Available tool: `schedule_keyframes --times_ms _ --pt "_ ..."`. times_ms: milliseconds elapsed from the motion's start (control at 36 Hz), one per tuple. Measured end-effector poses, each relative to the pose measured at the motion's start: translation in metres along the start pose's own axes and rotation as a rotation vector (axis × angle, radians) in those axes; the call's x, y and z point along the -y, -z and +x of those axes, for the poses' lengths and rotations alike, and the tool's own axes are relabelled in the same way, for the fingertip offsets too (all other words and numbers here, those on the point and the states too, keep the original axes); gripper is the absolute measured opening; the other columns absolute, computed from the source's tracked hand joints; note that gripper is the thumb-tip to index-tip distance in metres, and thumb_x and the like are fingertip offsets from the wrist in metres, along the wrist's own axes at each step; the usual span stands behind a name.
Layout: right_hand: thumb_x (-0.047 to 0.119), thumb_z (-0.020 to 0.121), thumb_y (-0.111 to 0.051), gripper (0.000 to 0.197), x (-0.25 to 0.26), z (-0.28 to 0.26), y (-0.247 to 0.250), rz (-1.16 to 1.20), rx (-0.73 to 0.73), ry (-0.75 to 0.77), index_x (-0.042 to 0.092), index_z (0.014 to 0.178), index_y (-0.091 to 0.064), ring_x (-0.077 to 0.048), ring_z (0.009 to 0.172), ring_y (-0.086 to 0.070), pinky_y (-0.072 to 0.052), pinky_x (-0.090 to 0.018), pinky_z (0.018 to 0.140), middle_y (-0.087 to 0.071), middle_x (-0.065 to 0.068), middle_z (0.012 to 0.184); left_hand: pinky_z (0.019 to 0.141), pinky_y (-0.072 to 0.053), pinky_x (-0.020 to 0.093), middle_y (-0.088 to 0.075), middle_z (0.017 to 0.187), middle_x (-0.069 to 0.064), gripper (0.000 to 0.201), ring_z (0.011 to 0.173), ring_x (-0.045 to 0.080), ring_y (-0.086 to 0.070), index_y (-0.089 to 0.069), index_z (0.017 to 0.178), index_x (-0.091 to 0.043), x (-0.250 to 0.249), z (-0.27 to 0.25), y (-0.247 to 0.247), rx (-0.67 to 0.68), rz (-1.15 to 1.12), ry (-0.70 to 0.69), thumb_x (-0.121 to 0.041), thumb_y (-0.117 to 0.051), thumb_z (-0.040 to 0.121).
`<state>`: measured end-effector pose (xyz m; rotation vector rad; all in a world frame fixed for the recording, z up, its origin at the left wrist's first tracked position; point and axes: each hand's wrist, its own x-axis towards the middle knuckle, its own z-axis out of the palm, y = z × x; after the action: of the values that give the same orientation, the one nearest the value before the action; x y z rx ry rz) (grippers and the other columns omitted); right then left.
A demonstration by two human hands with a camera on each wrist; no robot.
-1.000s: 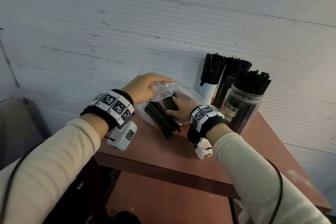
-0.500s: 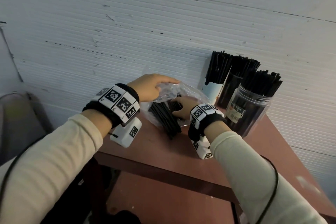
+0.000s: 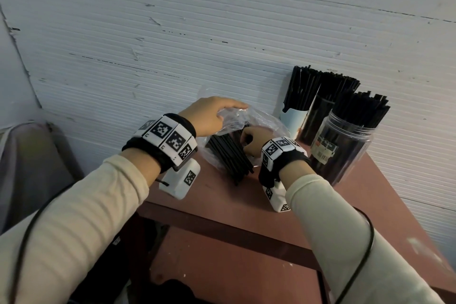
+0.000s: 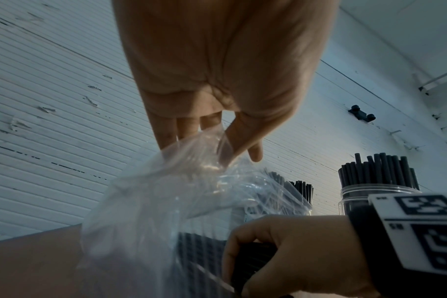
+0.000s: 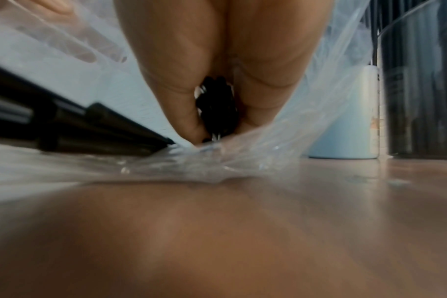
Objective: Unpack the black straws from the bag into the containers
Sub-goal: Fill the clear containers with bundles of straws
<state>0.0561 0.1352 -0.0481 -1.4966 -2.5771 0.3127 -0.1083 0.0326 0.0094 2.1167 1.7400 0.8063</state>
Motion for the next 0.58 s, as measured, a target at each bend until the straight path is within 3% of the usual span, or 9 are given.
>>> schedule_keyframes --times_ms 28,83,222,278,333,417,444,528,583 --pt "0.007 0.078 -0.063 0.018 -0.001 0.000 0.000 0.002 -0.009 0.002 0.023 0.086 -0.062 -0.016 0.090 -0.059 -0.051 -0.027 0.081 -0.058 0.007 0.089 0.067 -0.058 0.030 -0.045 0.149 -0.005 0.075 0.073 0.024 -0.058 -0.049 0.133 -0.049 0.000 -0.001 0.000 -0.005 0.007 0.000 0.010 -0.040 0.087" --pt "0.006 0.079 -0.061 0.018 0.000 -0.002 0.000 0.013 -0.017 0.003 0.023 0.085 -0.062 -0.015 0.089 -0.058 -0.049 -0.025 0.078 -0.059 0.007 0.089 0.044 -0.043 0.013 -0.046 0.148 -0.005 0.075 0.057 0.018 -0.053 -0.050 0.134 -0.048 -0.001 -0.002 0.000 -0.002 0.009 0.003 0.010 -0.040 0.087" --pt "0.010 0.081 -0.062 0.014 0.003 -0.005 0.002 0.068 -0.016 -0.007 0.018 0.092 -0.064 -0.017 0.083 -0.060 -0.050 -0.027 0.074 -0.063 0.004 0.087 0.038 -0.032 0.009 -0.044 0.150 -0.005 0.074 0.039 0.002 -0.041 -0.056 0.131 -0.041 -0.004 -0.003 0.003 0.047 0.011 0.001 0.014 -0.042 0.083" --pt "0.013 0.084 -0.060 0.011 0.004 -0.007 0.003 0.083 -0.023 0.008 0.020 0.092 -0.064 -0.014 0.081 -0.058 -0.045 -0.023 0.069 -0.061 0.007 0.083 0.043 -0.040 0.015 -0.044 0.150 -0.009 0.075 0.048 0.010 -0.045 -0.057 0.128 -0.043 -0.003 -0.001 0.003 0.051 0.025 -0.009 0.014 -0.043 0.083" --pt "0.020 0.087 -0.059 0.007 0.006 -0.008 0.004 0.080 -0.020 0.017 0.021 0.093 -0.064 -0.015 0.084 -0.059 -0.043 -0.023 0.072 -0.061 0.008 0.085 0.062 -0.055 0.030 -0.045 0.149 -0.009 0.078 0.069 0.017 -0.053 -0.054 0.128 -0.049 0.000 0.000 0.002 0.047 0.025 -0.029 0.013 -0.043 0.082" --pt "0.042 0.084 -0.067 0.023 0.006 -0.009 0.003 0.010 -0.003 0.033 0.021 0.094 -0.063 -0.010 0.085 -0.054 -0.038 -0.022 0.074 -0.057 0.010 0.089 0.085 -0.056 0.046 -0.047 0.148 -0.010 0.079 0.087 0.024 -0.058 -0.051 0.132 -0.050 0.002 0.002 0.002 0.036 0.005 -0.032 0.011 -0.043 0.082" --pt "0.044 0.081 -0.070 0.027 0.007 -0.010 0.003 -0.004 -0.005 0.034 0.022 0.095 -0.063 -0.009 0.085 -0.052 -0.037 -0.022 0.074 -0.055 0.010 0.090 0.086 -0.054 0.043 -0.047 0.147 -0.009 0.079 0.087 0.024 -0.057 -0.050 0.133 -0.049 0.001 0.002 0.003 0.036 0.002 -0.029 0.011 -0.043 0.083" --pt "0.031 0.076 -0.074 0.023 0.006 -0.011 0.003 0.004 -0.023 0.027 0.022 0.095 -0.063 -0.011 0.089 -0.055 -0.038 -0.021 0.074 -0.054 0.011 0.087 0.053 -0.046 0.020 -0.047 0.146 -0.010 0.076 0.058 0.017 -0.057 -0.050 0.135 -0.046 -0.003 0.000 0.005 0.050 0.013 -0.017 0.010 -0.044 0.085" --pt "0.025 0.076 -0.073 0.024 0.007 -0.013 0.005 0.025 -0.015 0.012 0.022 0.097 -0.063 -0.011 0.084 -0.055 -0.039 -0.022 0.071 -0.053 0.014 0.080 0.040 -0.035 0.013 -0.048 0.146 -0.009 0.075 0.041 0.007 -0.044 -0.050 0.135 -0.045 -0.005 -0.001 0.007 0.066 0.019 -0.010 0.011 -0.044 0.085"
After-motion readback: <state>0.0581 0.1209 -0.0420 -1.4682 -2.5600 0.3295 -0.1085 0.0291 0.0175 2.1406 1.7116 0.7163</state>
